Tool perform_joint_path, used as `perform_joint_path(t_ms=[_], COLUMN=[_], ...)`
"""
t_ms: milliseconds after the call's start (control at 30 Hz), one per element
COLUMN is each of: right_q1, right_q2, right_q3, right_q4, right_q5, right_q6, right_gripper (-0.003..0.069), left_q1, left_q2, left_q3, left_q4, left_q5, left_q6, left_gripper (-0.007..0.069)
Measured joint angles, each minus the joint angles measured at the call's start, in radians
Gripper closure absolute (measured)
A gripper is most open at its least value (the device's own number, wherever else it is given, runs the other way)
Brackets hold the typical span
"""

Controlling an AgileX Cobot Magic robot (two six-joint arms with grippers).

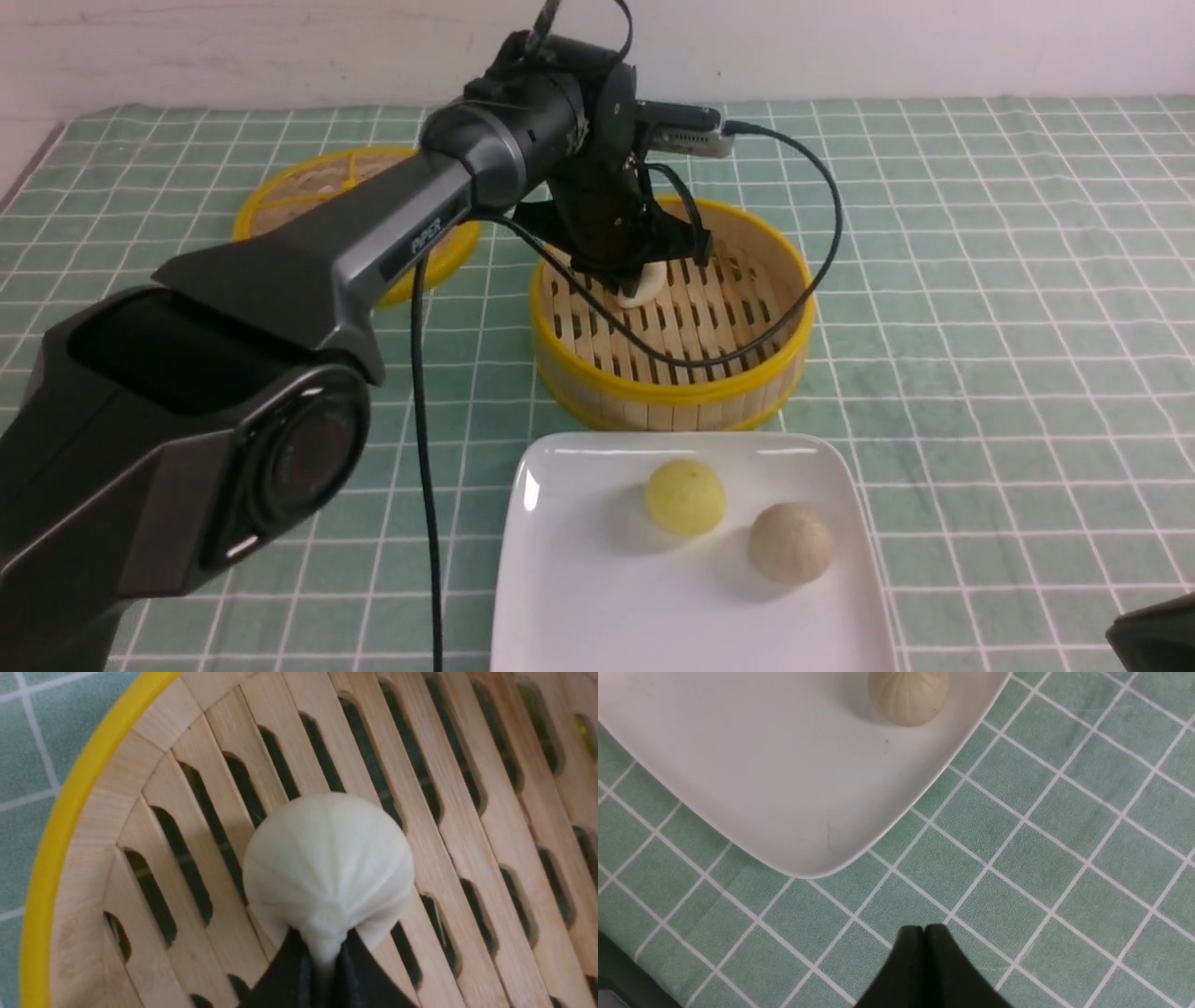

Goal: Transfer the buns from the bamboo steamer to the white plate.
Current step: 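Reach into the bamboo steamer and grasp a bun with the left gripper, then carry the bun from the bamboo steamer to the plate with the left gripper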

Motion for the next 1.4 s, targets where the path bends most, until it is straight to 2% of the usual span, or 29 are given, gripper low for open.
perform_joint_path(t_ms=[200, 300, 400, 533, 767, 867, 1033, 1233, 1400], right_q1=[0.0, 0.0, 0.0, 0.0, 0.0, 0.0, 0.0, 0.0, 0.0], right_q2=[0.0, 0.0, 0.0, 0.0, 0.0, 0.0, 0.0, 0.0, 0.0], right_q3=[0.0, 0.0, 0.0, 0.0, 0.0, 0.0, 0.0, 0.0, 0.0], right_q4=[0.0, 0.0, 0.0, 0.0, 0.0, 0.0, 0.0, 0.0, 0.0], right_q5=[0.0, 0.0, 0.0, 0.0, 0.0, -0.003, -0.013, -0.013, -0.013], right_q6=[0.0, 0.0, 0.0, 0.0, 0.0, 0.0, 0.0, 0.0, 0.0], right_gripper=[0.0655, 0.0654, 0.0652, 0.0649, 0.0647, 0.0647, 0.0645, 0.0643, 0.0639], left_q1=[0.0, 0.0, 0.0, 0.0, 0.0, 0.0, 0.0, 0.0, 0.0], left_q2=[-0.223, -0.358, -0.462, -0.596, -0.75, -0.749, -0.71, -0.635, -0.59], left_q3=[0.004, 0.0, 0.025, 0.165, 0.632, 0.838, 1.054, 1.108, 1.109], left_q4=[-0.009, 0.025, 0.081, 0.116, 0.061, 0.0, -0.167, -0.262, -0.365], left_q5=[0.124, 0.2, 0.213, 0.213, 0.212, 0.125, -0.142, -0.254, -0.31], left_q6=[0.046, 0.098, 0.101, 0.086, 0.028, 0.003, -0.003, 0.0, 0.076], left_gripper=[0.0598, 0.0598, 0.0598, 0.0598, 0.0598, 0.0598, 0.0596, 0.0594, 0.0591])
